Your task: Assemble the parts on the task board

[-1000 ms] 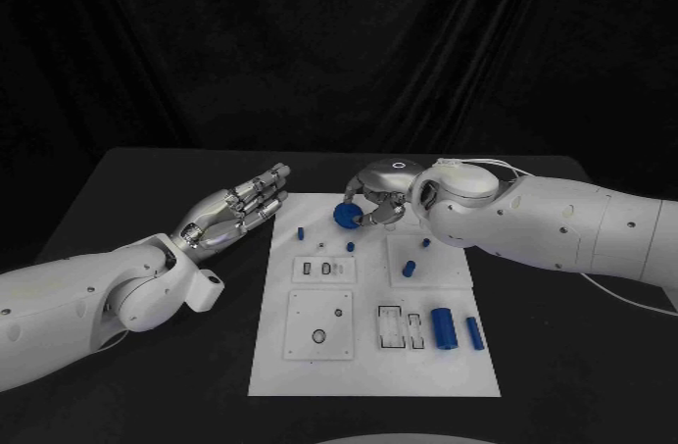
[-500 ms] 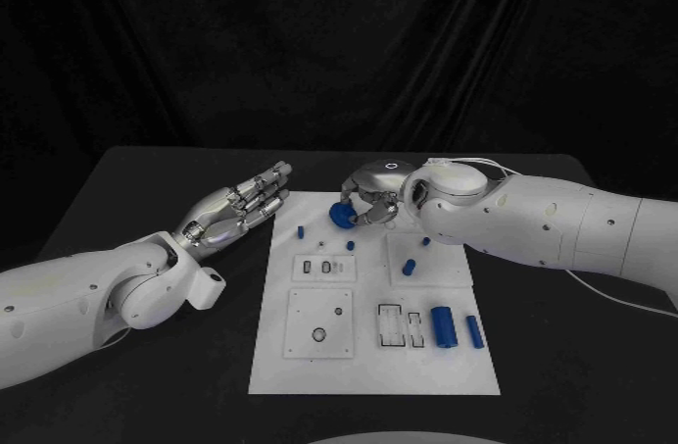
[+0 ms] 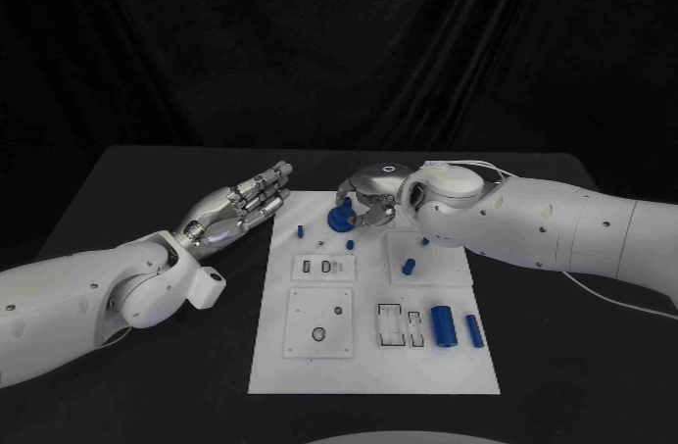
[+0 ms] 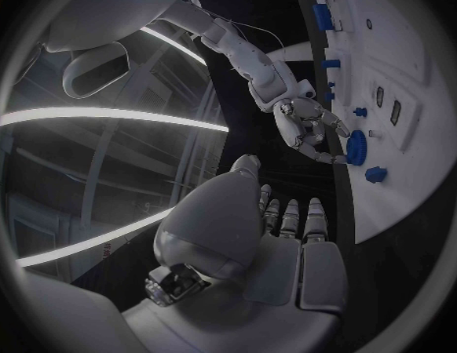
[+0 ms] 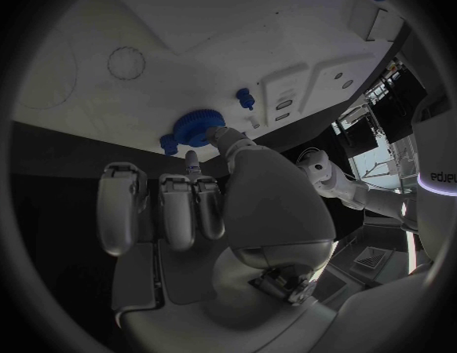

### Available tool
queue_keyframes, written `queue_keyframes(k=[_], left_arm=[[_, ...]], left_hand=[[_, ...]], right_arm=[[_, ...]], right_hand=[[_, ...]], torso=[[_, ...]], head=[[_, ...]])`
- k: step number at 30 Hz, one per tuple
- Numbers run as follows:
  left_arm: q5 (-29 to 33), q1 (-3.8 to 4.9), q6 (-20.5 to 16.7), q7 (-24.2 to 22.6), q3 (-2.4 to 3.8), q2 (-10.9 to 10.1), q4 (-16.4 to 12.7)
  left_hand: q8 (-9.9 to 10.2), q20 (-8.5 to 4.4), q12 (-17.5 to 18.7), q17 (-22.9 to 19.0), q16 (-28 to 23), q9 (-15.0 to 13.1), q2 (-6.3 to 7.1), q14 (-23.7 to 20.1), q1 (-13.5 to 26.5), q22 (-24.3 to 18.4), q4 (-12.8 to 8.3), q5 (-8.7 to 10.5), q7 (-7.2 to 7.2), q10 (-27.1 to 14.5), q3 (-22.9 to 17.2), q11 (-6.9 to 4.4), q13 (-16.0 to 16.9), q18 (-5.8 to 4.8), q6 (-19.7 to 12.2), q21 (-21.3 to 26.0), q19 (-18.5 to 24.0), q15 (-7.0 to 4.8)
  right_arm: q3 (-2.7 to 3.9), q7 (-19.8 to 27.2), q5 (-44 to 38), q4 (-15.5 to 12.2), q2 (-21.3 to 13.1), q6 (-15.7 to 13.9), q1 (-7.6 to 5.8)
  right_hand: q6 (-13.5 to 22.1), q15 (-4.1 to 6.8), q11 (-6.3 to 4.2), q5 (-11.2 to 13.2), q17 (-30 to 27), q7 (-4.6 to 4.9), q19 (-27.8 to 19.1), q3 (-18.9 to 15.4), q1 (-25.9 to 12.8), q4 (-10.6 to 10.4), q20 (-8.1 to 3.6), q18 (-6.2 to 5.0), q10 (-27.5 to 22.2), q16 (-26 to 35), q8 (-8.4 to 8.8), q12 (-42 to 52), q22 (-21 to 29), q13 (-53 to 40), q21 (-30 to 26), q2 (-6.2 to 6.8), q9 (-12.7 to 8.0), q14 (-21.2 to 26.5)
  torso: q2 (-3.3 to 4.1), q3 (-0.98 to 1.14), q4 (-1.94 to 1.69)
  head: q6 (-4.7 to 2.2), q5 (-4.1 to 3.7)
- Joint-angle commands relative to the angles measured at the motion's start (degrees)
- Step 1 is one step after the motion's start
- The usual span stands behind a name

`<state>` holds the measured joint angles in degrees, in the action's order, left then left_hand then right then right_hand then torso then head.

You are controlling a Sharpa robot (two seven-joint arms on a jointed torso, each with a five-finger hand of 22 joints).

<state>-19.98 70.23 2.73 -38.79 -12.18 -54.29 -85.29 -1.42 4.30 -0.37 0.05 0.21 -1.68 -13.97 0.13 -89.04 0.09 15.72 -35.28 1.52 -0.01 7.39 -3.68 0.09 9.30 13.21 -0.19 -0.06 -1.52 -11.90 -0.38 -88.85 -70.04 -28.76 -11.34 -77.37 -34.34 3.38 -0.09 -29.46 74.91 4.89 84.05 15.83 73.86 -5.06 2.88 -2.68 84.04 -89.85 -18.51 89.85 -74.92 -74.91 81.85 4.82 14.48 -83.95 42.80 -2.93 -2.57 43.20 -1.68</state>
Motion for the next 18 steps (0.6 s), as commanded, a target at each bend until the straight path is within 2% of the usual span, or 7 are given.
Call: queue_keyframes(k=[1,3,9,14,18], left_arm=[[-0.2,0.07,0.9,-1.9,0.04,0.2,0.0],[-0.2,0.07,0.9,-1.9,0.04,0.2,0.0],[-0.2,0.07,0.9,-1.9,0.04,0.0,-0.1],[-0.2,0.07,0.9,-1.8,0.04,-0.1,-0.1],[-0.2,0.07,0.8,-1.9,0.04,-0.4,-0.3]], left_hand=[[-0.3,0.55,0.4,0.0,-0.2,-0.1,-0.15,-0.1,-0.2,-0.1,0.2,0.29,-0.29,0.0,-0.3,0.52,-0.1,0.58,-0.1,0.2,0.1,0.44],[-0.3,0.55,0.4,0.0,-0.2,-0.1,-0.15,-0.1,-0.2,-0.1,0.2,0.29,-0.29,0.0,-0.3,0.52,-0.1,0.58,-0.1,0.2,0.1,0.44],[-0.3,0.55,0.4,0.0,-0.2,-0.1,-0.15,-0.1,-0.2,-0.1,0.2,0.29,-0.29,0.0,-0.3,0.52,-0.1,0.58,-0.1,0.2,0.1,0.44],[-0.3,0.55,0.4,0.0,-0.2,-0.1,-0.15,-0.1,-0.2,-0.1,0.2,0.29,-0.29,0.0,-0.3,0.52,-0.1,0.58,-0.1,0.2,0.1,0.44],[-0.4,0.61,0.4,0.0,-0.2,-0.1,-0.15,-0.1,-0.2,-0.1,0.2,0.26,-0.33,0.0,-0.4,0.55,-0.1,0.59,0.0,0.2,0.1,0.48]], right_arm=[[0.04,0.2,-0.1,-0.2,0.0,-0.2,0.14],[0.04,0.3,-0.1,-0.2,0.1,-0.4,0.14],[0.04,0.6,-0.1,-0.3,-0.1,-1.1,0.15],[0.04,1.0,-0.1,-0.4,-0.6,-1.9,0.13],[0.04,1.7,-0.1,-1.7,-2.2,-3.9,0.06]], right_hand=[[1.1,0.26,-0.19,1.3,15.1,-0.1,0.1,0.1,-0.5,0.1,-0.03,0.11,6.0,-0.1,0.69,0.1,-9.2,-15.1,-0.3,0.11,-0.7,-6.1],[1.8,0.48,-0.49,2.8,15.1,-0.48,0.1,0.0,-0.7,0.0,-0.21,0.1,6.0,-0.1,1.21,0.1,-9.2,-15.1,-0.4,-0.05,-1.3,-6.1],[3.2,1.04,-1.16,4.2,15.1,-1.22,0.0,-0.2,-1.1,-0.1,-0.71,0.05,6.0,-0.1,2.18,0.1,-9.2,-15.1,-0.6,-0.29,-2.6,-6.1],[4.1,1.32,-1.5,4.0,15.1,-1.61,-0.1,-0.3,-1.4,-0.3,-0.97,0.01,6.0,-0.1,2.91,0.1,-9.1,-15.1,-0.8,-0.53,-3.4,-6.1],[3.0,1.45,-1.57,4.1,15.1,-1.56,-0.2,-0.4,-1.7,-0.5,-1.13,-0.07,6.0,-0.1,2.54,0.1,-9.0,-15.1,-1.1,-0.61,-3.5,-6.1]], torso=[[-0.03,0.03,0.0],[-0.07,0.01,0.0],[-0.13,-0.05,0.09],[-0.11,-0.03,0.04],[-0.08,-0.03,0.03]], head=[[0.01,0.04],[0.04,0.06],[0.09,0.26],[0.0,0.25],[-0.38,0.35]])
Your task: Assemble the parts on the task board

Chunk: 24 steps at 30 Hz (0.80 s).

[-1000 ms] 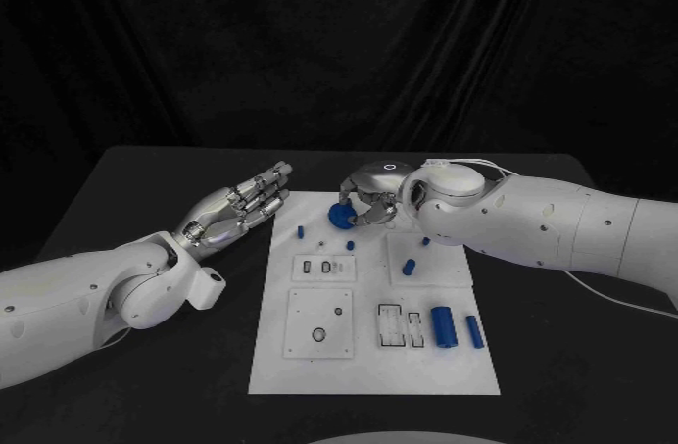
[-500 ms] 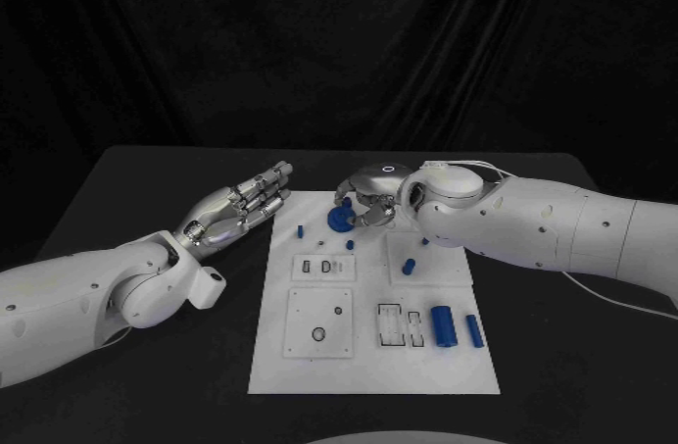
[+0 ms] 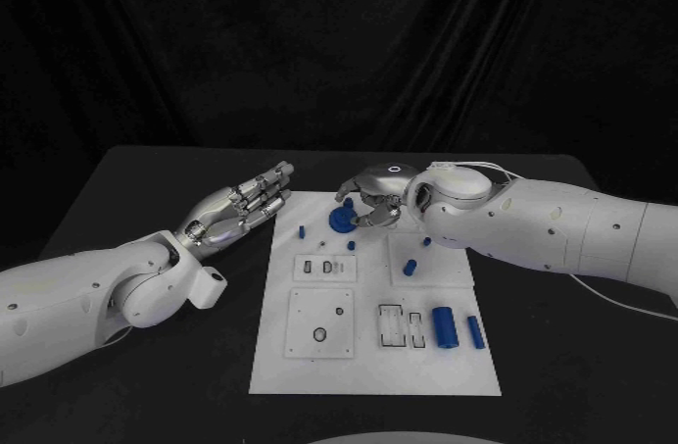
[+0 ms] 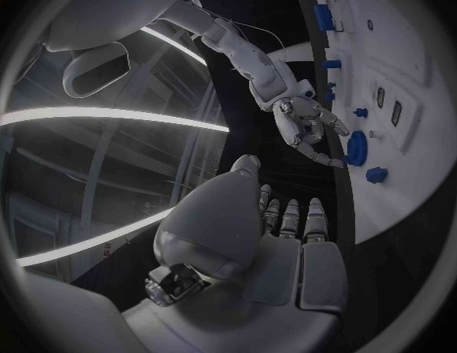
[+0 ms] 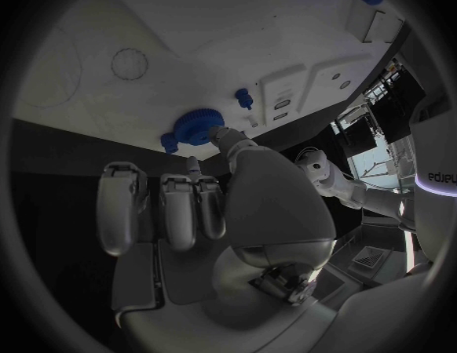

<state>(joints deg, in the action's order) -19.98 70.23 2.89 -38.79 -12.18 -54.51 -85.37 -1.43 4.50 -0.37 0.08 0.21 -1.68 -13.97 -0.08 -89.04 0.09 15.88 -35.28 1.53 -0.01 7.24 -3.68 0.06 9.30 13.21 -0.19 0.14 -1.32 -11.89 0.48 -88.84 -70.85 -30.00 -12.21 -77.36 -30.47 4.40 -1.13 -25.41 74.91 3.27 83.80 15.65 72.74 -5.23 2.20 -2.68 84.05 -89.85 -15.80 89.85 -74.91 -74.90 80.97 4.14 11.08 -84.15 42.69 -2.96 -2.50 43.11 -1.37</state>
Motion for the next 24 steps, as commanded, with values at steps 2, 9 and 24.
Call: queue_keyframes(k=[2,9,24], left_arm=[[-0.2,0.07,0.6,-1.9,0.04,-0.4,-0.3],[-0.2,0.07,0.4,-1.9,0.03,-1.1,-0.6],[-0.2,0.07,0.6,-1.9,0.03,-0.5,-0.3]], left_hand=[[-0.4,0.41,0.4,-0.1,-0.2,-0.1,-0.15,0.1,-0.2,-0.1,0.0,0.26,-0.33,0.0,-0.2,0.55,-0.1,0.59,0.0,0.2,-0.1,0.27],[-0.4,0.41,0.4,-0.1,-0.2,-0.1,-0.15,0.1,-0.2,-0.1,0.0,0.26,-0.33,0.0,-0.2,0.55,-0.1,0.59,0.0,0.2,-0.1,0.27],[-0.4,0.47,0.4,-0.1,-0.2,-0.1,-0.09,0.1,-0.3,-0.1,0.0,0.2,-0.36,0.0,-0.3,0.6,-0.1,0.61,0.0,0.2,-0.1,0.29]], right_arm=[[0.02,1.2,-0.1,-2.1,-2.3,-4.6,-0.31],[0.02,0.8,-0.1,-10.9,-11.8,-8.0,-4.53],[-0.02,-0.1,-0.2,-18.8,-28.9,-12.3,-5.18]], right_hand=[[-1.8,0.46,-0.54,1.0,15.1,0.12,0.3,-0.4,-0.7,-0.4,-0.53,0.03,6.0,-0.2,-0.38,0.1,-9.2,-15.1,0.0,0.07,-0.3,-5.8],[-7.2,0.72,-0.72,11.9,15.1,-0.02,2.9,-3.4,-4.0,-4.2,-0.82,1.11,6.0,-0.2,-0.7,0.1,-11.9,-15.1,3.8,-0.42,-1.8,-5.8],[-14.1,3.37,-3.88,15.2,11.2,-3.73,4.5,-6.8,-3.2,-11.1,-3.23,1.83,6.0,2.9,1.65,0.1,-13.6,-15.1,6.2,3.17,-3.3,-5.2]], torso=[[0.0,0.0,-0.05],[-0.02,-0.01,0.04],[-0.04,-0.03,0.13]], head=[[-0.48,0.11],[-0.27,0.43],[-0.51,0.24]])
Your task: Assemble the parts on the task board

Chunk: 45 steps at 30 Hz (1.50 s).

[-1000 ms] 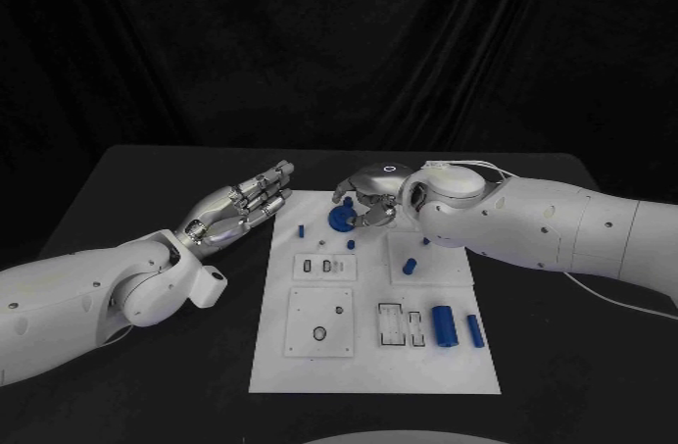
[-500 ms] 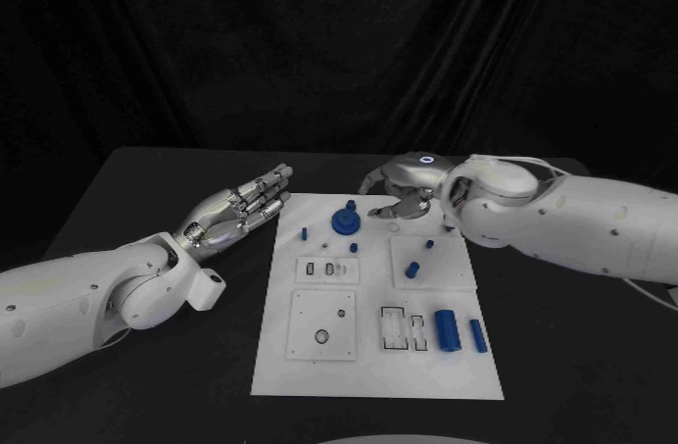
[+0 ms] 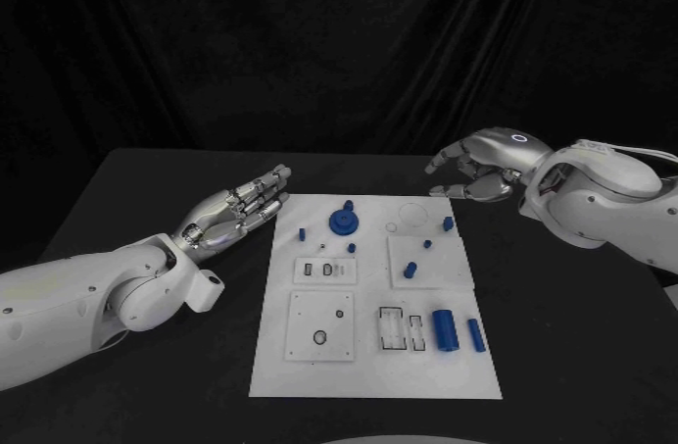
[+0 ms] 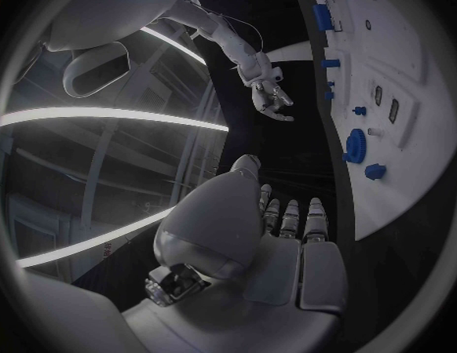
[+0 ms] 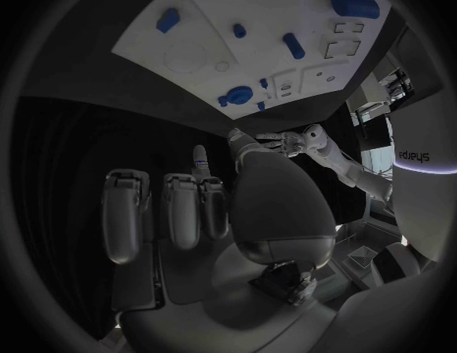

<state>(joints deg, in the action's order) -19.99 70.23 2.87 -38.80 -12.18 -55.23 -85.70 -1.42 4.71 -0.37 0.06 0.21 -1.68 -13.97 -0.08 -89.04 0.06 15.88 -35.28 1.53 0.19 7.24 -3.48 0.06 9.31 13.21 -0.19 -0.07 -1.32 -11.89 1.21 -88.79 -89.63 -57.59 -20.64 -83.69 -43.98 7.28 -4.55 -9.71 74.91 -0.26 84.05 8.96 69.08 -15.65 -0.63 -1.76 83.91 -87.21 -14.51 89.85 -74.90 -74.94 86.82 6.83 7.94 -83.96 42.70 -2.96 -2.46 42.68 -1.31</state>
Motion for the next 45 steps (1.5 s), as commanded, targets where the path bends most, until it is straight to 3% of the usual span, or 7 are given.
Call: queue_keyframes(k=[1,7,11,14,30,34,45], left_arm=[[-0.2,0.07,0.7,-2.0,0.03,0.3,0.1],[-0.2,0.06,0.9,-2.0,0.03,0.6,0.3],[-0.2,0.05,0.9,-2.1,0.03,0.6,0.4],[-0.2,0.05,1.0,-2.0,0.03,0.6,0.4],[-0.2,0.04,1.0,-2.2,0.03,0.6,0.4],[-0.2,0.03,1.1,-2.2,0.03,0.5,0.4],[-0.2,0.02,1.2,-2.1,0.03,0.3,0.4]], left_hand=[[-0.4,0.26,0.4,-0.1,-0.2,-0.1,-0.09,0.1,-0.3,-0.1,0.0,0.19,-0.36,-0.2,-0.3,0.41,-0.1,0.61,0.0,0.2,0.1,0.3],[-0.4,0.27,0.4,-0.1,-0.2,-0.1,-0.09,0.1,-0.3,-0.1,0.0,0.18,-0.37,-0.2,-0.3,0.41,-0.1,0.61,-0.1,0.2,0.1,0.31],[-0.3,0.28,0.4,-0.1,-0.2,-0.1,-0.1,0.1,-0.3,-0.1,0.0,0.15,-0.37,-0.2,-0.4,0.43,-0.1,0.62,-0.1,0.2,0.1,0.3],[-0.3,0.28,0.4,-0.1,-0.2,-0.1,-0.1,0.1,-0.3,-0.1,0.0,0.15,-0.37,-0.2,-0.4,0.43,-0.1,0.62,-0.1,0.2,0.1,0.3],[-0.3,0.36,0.4,-0.1,-0.2,0.0,-0.01,0.1,-0.4,-0.1,-0.3,-0.02,-0.63,-0.2,-0.8,0.68,-0.1,0.68,-0.3,0.2,0.1,0.33],[-0.3,0.36,0.4,-0.1,-0.2,0.0,-0.01,0.1,-0.4,-0.1,-0.3,-0.02,-0.63,-0.2,-0.8,0.68,-0.1,0.68,-0.3,0.2,0.1,0.33],[-0.3,0.37,0.4,-0.1,-0.2,0.0,0.01,0.1,-0.5,-0.1,-0.3,-0.03,-0.6,-0.2,-0.9,0.66,-0.1,0.69,-0.2,0.2,0.1,0.34]], right_arm=[[-0.03,-0.8,-0.4,0.2,-1.7,-4.1,1.53],[-0.04,-0.9,-1.4,1.4,-3.1,-3.7,3.79],[-0.04,-1.0,-1.8,2.4,-3.4,-3.0,5.11],[-0.05,-1.0,-1.9,3.1,-3.3,-2.5,5.77],[-0.05,-2.3,-2.1,5.8,-1.6,-2.7,8.51],[-0.05,-2.3,-2.1,6.5,-1.1,-3.4,9.27],[-0.05,-2.3,-2.2,8.3,0.6,-4.1,10.37]], right_hand=[[-0.8,0.59,-0.57,-1.1,11.2,-0.33,4.3,-0.1,0.8,-0.8,-0.51,0.95,6.1,0.3,0.55,0.1,-13.6,-15.1,0.4,0.6,-0.2,-5.4],[-1.3,0.87,-0.75,-4.3,11.1,-0.43,4.5,-0.2,3.1,-0.8,-0.87,1.06,6.1,0.2,1.98,0.1,-13.9,-15.1,0.8,1.53,-0.8,-5.4],[-0.6,0.63,-0.28,-3.9,11.1,0.28,4.5,-0.4,4.0,-0.9,-0.74,1.05,6.1,0.2,3.07,0.1,-13.9,-15.1,0.7,2.0,-1.3,-5.4],[-0.4,0.51,-0.13,-4.0,11.1,0.45,4.4,-0.5,4.4,-0.9,-0.66,1.03,6.1,0.2,3.34,0.1,-13.9,-15.1,0.7,2.1,-1.4,-5.4],[-1.1,-0.34,0.82,-0.6,10.9,1.54,4.3,-1.3,4.9,-1.0,0.12,0.96,6.1,0.2,4.03,0.1,-13.8,-15.1,0.4,2.31,-1.6,-5.3],[-1.2,-0.41,0.89,0.0,10.8,1.65,4.3,-1.4,4.9,-1.1,0.22,0.94,6.1,0.2,4.09,0.1,-13.8,-15.1,0.3,2.39,-1.6,-5.3],[-2.1,-0.72,1.29,-1.2,10.7,2.09,4.2,-1.0,5.9,-0.9,0.54,0.89,6.1,0.3,4.09,0.1,-13.7,-15.1,0.1,1.7,-1.5,-5.3]], torso=[[-0.15,-0.06,0.24],[-0.23,-0.14,0.31],[-0.24,0.01,0.43],[-0.27,-0.06,0.12],[-0.13,-0.12,0.09],[-0.21,-0.13,0.3],[-0.17,-0.13,0.27]], head=[[-0.02,0.28],[-0.2,0.36],[-0.14,0.35],[0.02,0.11],[-0.07,0.12],[0.01,0.38],[0.3,0.33]])
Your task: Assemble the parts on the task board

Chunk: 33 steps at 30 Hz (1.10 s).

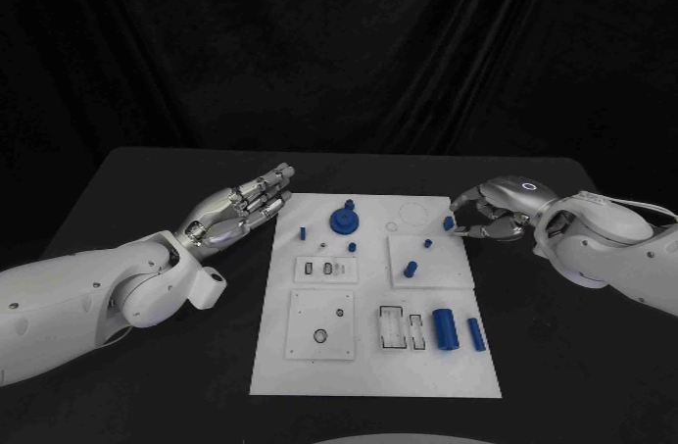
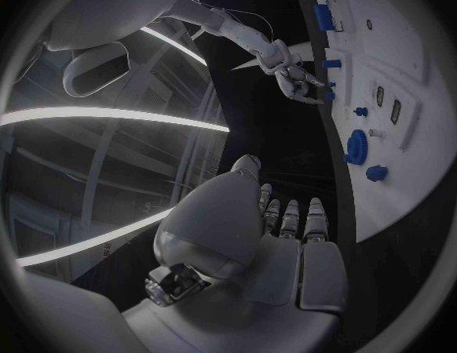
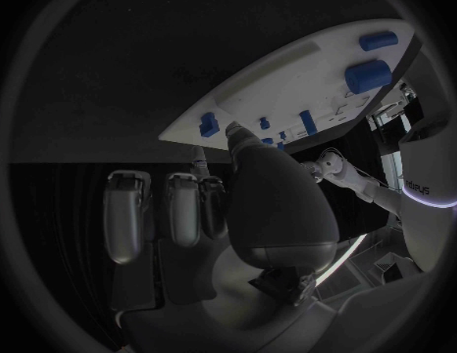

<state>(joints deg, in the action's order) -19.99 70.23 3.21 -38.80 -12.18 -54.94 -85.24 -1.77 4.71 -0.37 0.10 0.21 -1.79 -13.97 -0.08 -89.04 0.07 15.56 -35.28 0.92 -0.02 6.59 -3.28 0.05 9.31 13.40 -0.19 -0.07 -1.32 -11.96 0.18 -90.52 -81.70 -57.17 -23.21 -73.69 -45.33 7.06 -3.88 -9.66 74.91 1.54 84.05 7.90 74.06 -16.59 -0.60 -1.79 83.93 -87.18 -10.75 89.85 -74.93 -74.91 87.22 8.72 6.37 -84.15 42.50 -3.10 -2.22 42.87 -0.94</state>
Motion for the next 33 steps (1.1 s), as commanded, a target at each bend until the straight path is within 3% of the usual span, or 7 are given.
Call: queue_keyframes(k=[1,8,20,26,28,29,33], left_arm=[[-0.2,0.02,0.9,-2.1,0.03,0.1,-0.1],[-0.2,0.02,1.0,-2.1,0.03,0.1,-0.1],[-0.2,0.01,1.1,-2.0,0.03,0.0,-0.1],[-0.2,0.01,1.2,-2.0,0.03,0.1,-0.1],[-0.2,0.01,1.2,-2.1,0.03,0.1,-0.1],[-0.2,0.01,1.2,-2.1,0.03,0.0,-0.1],[-0.2,0.01,1.3,-2.1,0.03,0.0,-0.1]], left_hand=[[0.1,0.38,0.4,-0.1,-0.2,0.1,0.01,0.1,-0.5,-0.1,0.0,-0.03,0.01,0.0,-0.2,0.46,0.0,0.69,-0.4,0.2,0.1,0.34],[0.1,0.39,0.4,-0.1,-0.2,0.1,0.02,0.1,-0.5,-0.1,0.0,-0.04,0.01,0.0,-0.3,0.45,0.0,0.69,-0.4,0.2,0.1,0.36],[0.1,0.41,0.4,-0.1,-0.2,0.1,0.02,0.1,-0.5,-0.1,-0.1,-0.06,0.01,0.0,-0.3,0.46,0.0,0.69,-0.4,0.2,0.1,0.37],[0.1,0.43,0.4,-0.1,-0.2,0.1,0.02,0.1,-0.5,-0.1,-0.1,-0.09,0.01,0.0,-0.4,0.47,0.0,0.69,-0.4,0.2,0.1,0.39],[0.1,0.43,0.4,-0.1,-0.2,0.1,0.02,0.1,-0.5,-0.1,-0.1,-0.09,0.01,0.0,-0.4,0.47,0.0,0.69,-0.4,0.2,0.1,0.39],[0.1,0.43,0.4,-0.1,-0.2,0.1,0.02,0.1,-0.5,-0.1,-0.1,-0.09,0.01,0.0,-0.4,0.47,0.0,0.69,-0.4,0.2,0.1,0.39],[0.1,0.52,0.4,-0.1,-0.2,0.1,0.02,0.1,-0.6,-0.1,-0.2,-0.15,0.03,0.0,-0.5,0.43,0.0,0.68,-0.4,0.2,0.1,0.56]], right_arm=[[0.03,-1.2,-0.4,0.5,0.4,-1.7,0.49],[0.03,-0.8,-0.4,1.5,1.2,-2.0,0.99],[0.04,-0.4,0.3,2.6,2.0,-2.2,1.15],[0.04,-0.5,0.4,3.0,2.4,-2.5,1.16],[0.04,-0.6,0.4,3.1,2.4,-2.5,1.16],[0.04,-0.6,0.4,3.2,2.6,-2.5,1.16],[0.04,-0.7,0.4,3.6,2.9,-2.3,1.16]], right_hand=[[-0.8,-0.57,0.66,-2.1,10.6,0.37,4.2,0.2,1.2,0.1,0.59,0.92,6.1,0.2,0.39,0.1,-13.7,-15.1,-0.3,-0.3,0.1,-5.1],[-1.6,-0.97,1.12,-9.0,10.5,0.88,4.1,0.8,2.7,0.5,0.99,0.88,6.1,0.2,0.81,0.1,-13.7,-15.1,-0.5,-0.93,0.4,-5.0],[-1.9,-1.12,1.3,-11.9,10.4,1.11,4.0,1.2,3.2,0.7,1.15,0.84,6.1,0.2,1.1,0.1,-13.7,-15.1,-0.6,-1.31,0.6,-5.0],[-2.3,-1.2,1.44,-11.5,10.3,1.3,4.0,1.1,3.2,0.7,1.21,0.81,6.1,0.2,0.98,0.1,-13.6,-15.1,-0.7,-1.38,0.7,-5.0],[-2.4,-1.33,1.57,-10.1,10.3,1.43,3.9,1.0,3.0,0.7,1.32,0.79,6.1,0.2,1.06,0.1,-13.6,-15.1,-0.8,-1.39,0.8,-5.0],[-2.6,-1.41,1.65,-7.6,10.3,1.49,3.9,0.9,2.9,0.7,1.42,0.78,6.1,0.2,1.14,0.1,-13.6,-15.1,-0.9,-1.48,1.0,-5.0],[-2.7,-1.48,1.73,-6.5,10.3,1.59,3.9,0.8,2.8,0.7,1.48,0.76,6.1,0.2,1.17,0.1,-13.6,-15.1,-1.0,-1.52,1.1,-5.0]], torso=[[0.02,0.02,-0.02],[0.04,0.05,-0.01],[0.01,0.0,0.01],[0.0,0.04,-0.02],[0.0,0.03,-0.02],[0.01,0.0,0.01],[0.0,-0.02,0.07]], head=[[0.17,-0.08],[0.29,-0.07],[0.42,-0.15],[0.49,-0.25],[0.49,-0.25],[0.52,-0.25],[0.66,-0.16]])
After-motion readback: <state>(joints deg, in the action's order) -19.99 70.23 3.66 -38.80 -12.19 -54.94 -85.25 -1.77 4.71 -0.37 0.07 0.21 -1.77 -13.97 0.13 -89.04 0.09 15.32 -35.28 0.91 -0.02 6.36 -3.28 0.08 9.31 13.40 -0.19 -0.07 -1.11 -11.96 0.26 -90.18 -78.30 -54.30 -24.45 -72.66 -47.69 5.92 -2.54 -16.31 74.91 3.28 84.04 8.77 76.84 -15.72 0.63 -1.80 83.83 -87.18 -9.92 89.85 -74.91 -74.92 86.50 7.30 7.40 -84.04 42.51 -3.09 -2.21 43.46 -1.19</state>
